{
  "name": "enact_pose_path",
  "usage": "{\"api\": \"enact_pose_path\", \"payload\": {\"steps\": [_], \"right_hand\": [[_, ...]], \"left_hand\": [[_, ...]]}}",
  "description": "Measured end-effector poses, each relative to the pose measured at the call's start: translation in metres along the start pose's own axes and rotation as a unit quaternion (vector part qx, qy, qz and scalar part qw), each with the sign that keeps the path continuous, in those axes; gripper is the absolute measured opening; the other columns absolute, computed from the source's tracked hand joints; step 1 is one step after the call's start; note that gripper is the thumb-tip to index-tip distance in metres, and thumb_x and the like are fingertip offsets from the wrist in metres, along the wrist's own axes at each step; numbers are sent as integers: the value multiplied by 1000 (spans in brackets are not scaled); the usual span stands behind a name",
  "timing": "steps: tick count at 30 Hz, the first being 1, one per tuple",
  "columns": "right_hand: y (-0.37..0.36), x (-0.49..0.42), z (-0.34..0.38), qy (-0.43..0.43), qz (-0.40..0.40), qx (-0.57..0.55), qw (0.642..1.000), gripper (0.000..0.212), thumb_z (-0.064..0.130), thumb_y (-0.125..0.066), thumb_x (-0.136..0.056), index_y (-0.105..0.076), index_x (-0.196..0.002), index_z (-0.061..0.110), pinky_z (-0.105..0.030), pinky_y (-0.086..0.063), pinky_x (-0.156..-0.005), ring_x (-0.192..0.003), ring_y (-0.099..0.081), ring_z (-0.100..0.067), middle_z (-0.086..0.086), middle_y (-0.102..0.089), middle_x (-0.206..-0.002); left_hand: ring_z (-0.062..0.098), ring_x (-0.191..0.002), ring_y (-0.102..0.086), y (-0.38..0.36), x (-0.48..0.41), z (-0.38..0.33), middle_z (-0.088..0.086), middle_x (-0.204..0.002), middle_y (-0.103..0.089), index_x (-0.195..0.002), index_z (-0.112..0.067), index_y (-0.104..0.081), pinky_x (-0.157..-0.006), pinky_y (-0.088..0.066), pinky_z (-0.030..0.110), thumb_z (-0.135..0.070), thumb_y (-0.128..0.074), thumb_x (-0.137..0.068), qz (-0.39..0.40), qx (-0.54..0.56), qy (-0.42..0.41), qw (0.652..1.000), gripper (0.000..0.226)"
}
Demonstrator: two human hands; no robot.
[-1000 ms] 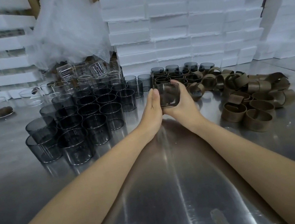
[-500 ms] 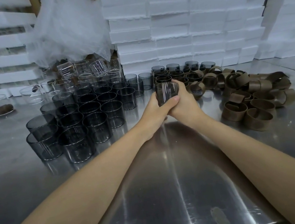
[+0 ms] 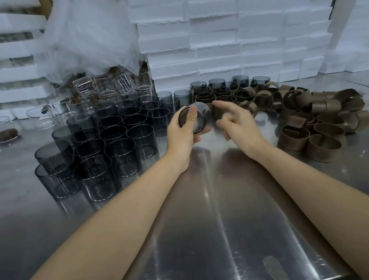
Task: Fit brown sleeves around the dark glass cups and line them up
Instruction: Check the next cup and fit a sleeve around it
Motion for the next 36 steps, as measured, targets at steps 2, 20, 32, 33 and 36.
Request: {"api": "enact_pose_path", "payload": {"steps": [2, 20, 32, 33, 36], "right_hand": [[5, -1, 0, 20, -112, 62, 992, 36, -2, -51, -91, -61, -123, 10, -17, -43, -69, -67, -51, -8, 2, -56, -73], [33, -17, -26, -175, -199, 80, 961, 41, 18, -45, -97, -53, -136, 13, -37, -44, -104, -117, -55, -25, -10, -51, -138], [4, 1, 16, 152, -124, 58, 979, 25, -6, -51, -87, -67, -105, 1, -39, -47, -98, -111, -55, -16, -4, -57, -114], [1, 3, 15, 169, -107, 72, 977, 25, -7, -52, -87, -66, -106, 1, -36, -47, -98, -111, -55, -16, -3, -58, -114], [-2, 6, 13, 175, -70, 81, 979, 27, -3, -53, -88, -65, -110, 6, -27, -47, -97, -109, -56, -10, 3, -60, -112]], "left_hand": [[29, -77, -74, -1, 0, 1, 7, -108, -69, -116, -15, -61, -39, -33, 15, -44, -56, -94, 10, -5, 2, 1000, 37], [29, -66, -74, -6, 1, 3, 4, -142, -49, -134, -21, -51, -53, -56, 21, -37, -41, -103, 50, -64, 41, 996, 36], [35, -118, -60, -8, 2, 3, 6, -149, -41, -147, -15, -41, -74, -59, 23, -9, -50, -101, 64, -27, -3, 998, 48], [34, -113, -64, -8, 3, 2, 7, -148, -44, -146, -15, -42, -74, -59, 24, -10, -52, -101, 61, -26, -1, 998, 47], [33, -96, -71, -9, 3, -3, 6, -129, -61, -136, -20, -55, -76, -61, 32, -16, -50, -102, 35, -10, 35, 999, 35]]}}
Point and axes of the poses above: each hand's wrist, its own x-axis away from the middle knuckle, its own y-axis out of the back of the hand, z = x × y, the point moved 1 cm from there along -x, towards the middle knuckle
